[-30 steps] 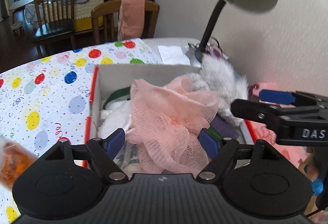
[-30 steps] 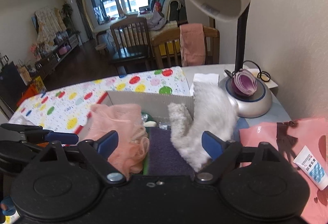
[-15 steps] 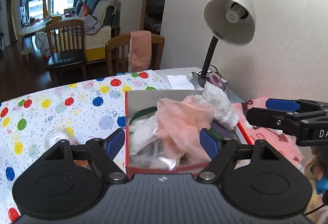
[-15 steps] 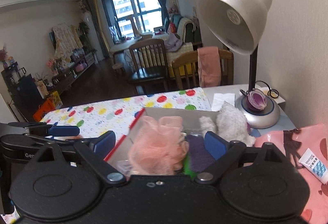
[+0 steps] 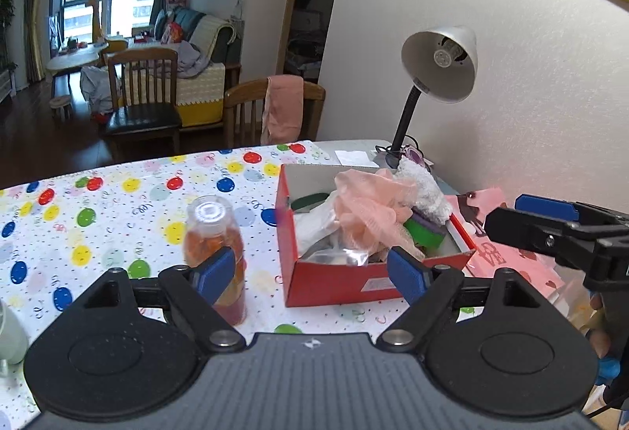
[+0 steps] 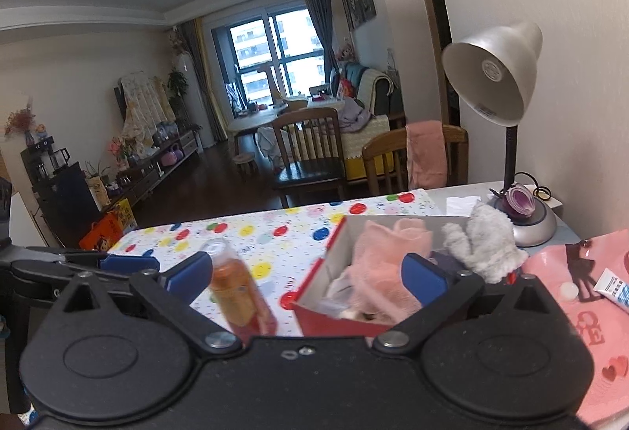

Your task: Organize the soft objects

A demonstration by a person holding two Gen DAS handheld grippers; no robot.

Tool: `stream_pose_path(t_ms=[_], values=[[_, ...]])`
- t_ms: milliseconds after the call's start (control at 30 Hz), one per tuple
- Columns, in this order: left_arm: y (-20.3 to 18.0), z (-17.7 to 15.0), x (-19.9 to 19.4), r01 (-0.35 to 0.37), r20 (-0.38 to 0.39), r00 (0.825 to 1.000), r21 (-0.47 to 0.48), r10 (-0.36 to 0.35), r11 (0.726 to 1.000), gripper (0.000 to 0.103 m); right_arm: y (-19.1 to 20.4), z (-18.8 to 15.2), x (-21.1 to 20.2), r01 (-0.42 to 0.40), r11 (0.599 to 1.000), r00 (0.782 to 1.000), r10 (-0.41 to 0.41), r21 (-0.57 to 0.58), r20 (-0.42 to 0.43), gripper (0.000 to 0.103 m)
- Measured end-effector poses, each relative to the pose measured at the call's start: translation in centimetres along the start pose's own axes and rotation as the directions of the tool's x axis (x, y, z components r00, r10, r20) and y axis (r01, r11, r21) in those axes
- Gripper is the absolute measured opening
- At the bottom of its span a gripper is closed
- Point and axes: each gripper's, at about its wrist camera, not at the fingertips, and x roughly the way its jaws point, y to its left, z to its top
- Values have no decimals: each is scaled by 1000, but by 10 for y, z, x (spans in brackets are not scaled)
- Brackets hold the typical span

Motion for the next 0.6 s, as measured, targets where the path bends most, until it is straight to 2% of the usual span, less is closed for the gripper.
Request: stream_pose_path(t_ms=[167,300,600], values=[[5,-12,-21,10,21,1000,10,-11,1000,86,23,-11,-11,8,1000,1000,-8,13,24,103],[8,-20,-37,27,55,998,20,-28,999,99,37,-22,-15,21,1000,999,-21,14,34,103],[7,-33,-66,27,123,992,78,-37,997,102,52,-37,-28,50,998,997,-53,40,61,103]])
